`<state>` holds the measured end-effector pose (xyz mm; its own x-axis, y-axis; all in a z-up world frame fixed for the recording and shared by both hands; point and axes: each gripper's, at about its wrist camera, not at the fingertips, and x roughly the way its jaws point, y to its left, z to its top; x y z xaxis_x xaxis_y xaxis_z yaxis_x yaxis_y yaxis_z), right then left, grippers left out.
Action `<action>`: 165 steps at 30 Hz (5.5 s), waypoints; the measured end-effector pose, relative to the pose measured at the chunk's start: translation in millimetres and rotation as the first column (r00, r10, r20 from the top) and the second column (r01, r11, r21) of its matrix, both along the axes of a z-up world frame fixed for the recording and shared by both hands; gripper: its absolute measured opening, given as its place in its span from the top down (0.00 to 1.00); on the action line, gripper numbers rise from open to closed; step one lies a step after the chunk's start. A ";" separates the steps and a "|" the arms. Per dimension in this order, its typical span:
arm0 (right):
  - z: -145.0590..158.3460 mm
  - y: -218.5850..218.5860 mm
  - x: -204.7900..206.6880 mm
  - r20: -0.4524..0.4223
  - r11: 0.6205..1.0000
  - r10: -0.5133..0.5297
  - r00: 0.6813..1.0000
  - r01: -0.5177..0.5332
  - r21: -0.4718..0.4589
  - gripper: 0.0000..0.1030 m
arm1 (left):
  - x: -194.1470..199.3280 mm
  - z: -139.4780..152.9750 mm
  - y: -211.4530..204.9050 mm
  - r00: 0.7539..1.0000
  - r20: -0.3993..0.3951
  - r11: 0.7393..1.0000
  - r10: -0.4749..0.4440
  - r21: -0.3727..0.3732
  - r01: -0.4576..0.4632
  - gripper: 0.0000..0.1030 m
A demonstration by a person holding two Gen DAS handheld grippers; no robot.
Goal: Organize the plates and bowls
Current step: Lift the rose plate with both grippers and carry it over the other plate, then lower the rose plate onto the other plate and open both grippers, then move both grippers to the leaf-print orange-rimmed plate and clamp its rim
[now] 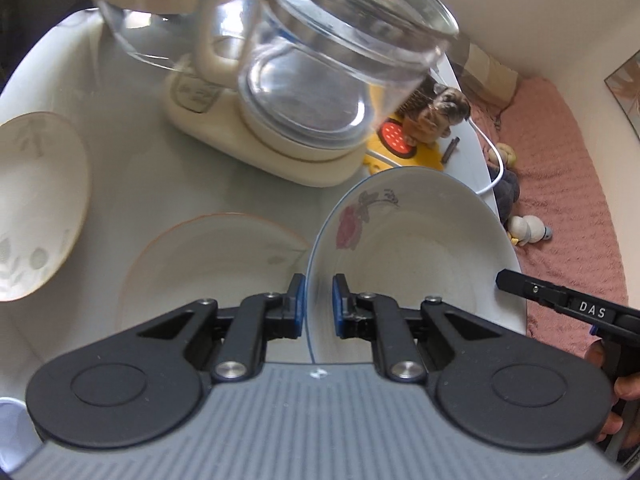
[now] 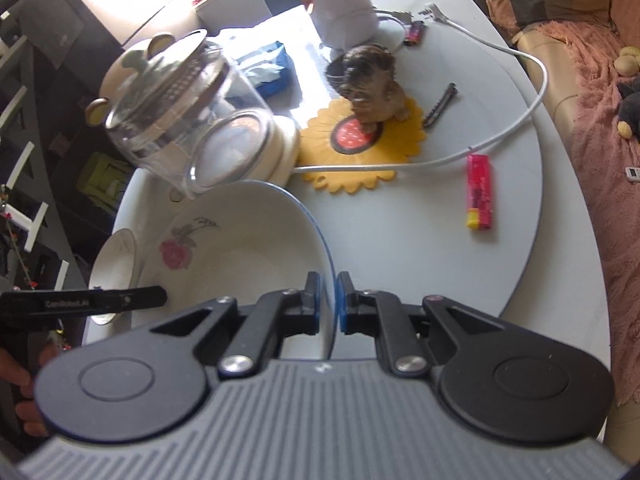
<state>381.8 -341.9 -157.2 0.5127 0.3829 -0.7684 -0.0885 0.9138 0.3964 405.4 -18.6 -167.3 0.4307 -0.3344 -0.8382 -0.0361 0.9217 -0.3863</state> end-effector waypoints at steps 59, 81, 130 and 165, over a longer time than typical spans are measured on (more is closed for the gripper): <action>-54.5 138.1 11.7 0.013 0.979 0.118 0.993 -0.114 -0.170 0.84 | -56.8 7.8 106.8 0.986 -0.033 0.984 0.163 -0.060 -0.165 0.77; 47.7 103.1 -41.6 0.246 0.990 0.121 0.962 -0.099 -0.102 0.71 | -163.3 117.7 41.1 0.915 0.249 0.917 0.317 0.164 -0.362 0.77; 4.8 320.3 -26.7 0.106 0.992 0.103 0.989 -0.095 -0.078 0.41 | -57.7 -11.3 296.1 0.965 0.040 0.956 0.259 0.134 -0.262 0.43; -63.9 375.4 53.6 -0.065 0.982 0.120 0.991 -0.127 -0.136 0.78 | 16.2 -73.7 331.1 0.990 -0.007 0.990 0.143 -0.004 -0.143 0.82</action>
<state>435.4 33.5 -221.1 0.4229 0.3273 -0.8450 -0.1854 0.9440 0.2729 421.6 312.5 -241.0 0.4685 -0.2736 -0.8400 -0.1700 0.9052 -0.3896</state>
